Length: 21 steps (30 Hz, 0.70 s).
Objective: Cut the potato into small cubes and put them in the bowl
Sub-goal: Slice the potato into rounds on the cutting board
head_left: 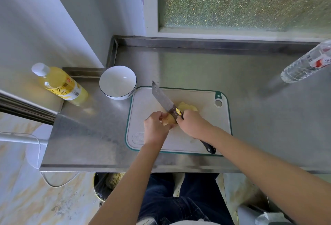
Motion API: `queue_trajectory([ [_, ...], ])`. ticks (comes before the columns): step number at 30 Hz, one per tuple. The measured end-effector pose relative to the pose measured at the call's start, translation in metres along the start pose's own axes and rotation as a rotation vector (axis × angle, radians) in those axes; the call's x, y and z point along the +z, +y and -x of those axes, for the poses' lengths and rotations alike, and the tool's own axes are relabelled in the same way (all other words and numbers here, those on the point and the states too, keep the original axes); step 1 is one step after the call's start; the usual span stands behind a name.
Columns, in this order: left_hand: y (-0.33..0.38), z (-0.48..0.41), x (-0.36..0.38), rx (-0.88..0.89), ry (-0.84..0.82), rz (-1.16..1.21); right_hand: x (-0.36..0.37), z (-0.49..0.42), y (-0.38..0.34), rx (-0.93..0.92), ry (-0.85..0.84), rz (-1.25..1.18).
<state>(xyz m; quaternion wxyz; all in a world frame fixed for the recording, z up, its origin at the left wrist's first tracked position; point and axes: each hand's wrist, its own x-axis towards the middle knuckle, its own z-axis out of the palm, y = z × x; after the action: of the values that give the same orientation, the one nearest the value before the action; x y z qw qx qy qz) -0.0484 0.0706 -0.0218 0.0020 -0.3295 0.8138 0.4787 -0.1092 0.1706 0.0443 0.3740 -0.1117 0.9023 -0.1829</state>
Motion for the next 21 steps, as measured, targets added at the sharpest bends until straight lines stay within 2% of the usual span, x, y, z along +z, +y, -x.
queue_trajectory([
  [9, 0.002, -0.002, -0.002, 0.008, -0.038, -0.037, -0.002, 0.009, 0.003, 0.032, -0.031, -0.077],
  [13, 0.005, -0.003, -0.004, -0.04, -0.064, -0.008, -0.015, 0.029, 0.012, 0.03, -0.103, -0.085],
  [21, 0.007, -0.005, -0.007, -0.033, -0.094, -0.029, -0.006, 0.035, 0.02, 0.047, -0.069, 0.028],
])
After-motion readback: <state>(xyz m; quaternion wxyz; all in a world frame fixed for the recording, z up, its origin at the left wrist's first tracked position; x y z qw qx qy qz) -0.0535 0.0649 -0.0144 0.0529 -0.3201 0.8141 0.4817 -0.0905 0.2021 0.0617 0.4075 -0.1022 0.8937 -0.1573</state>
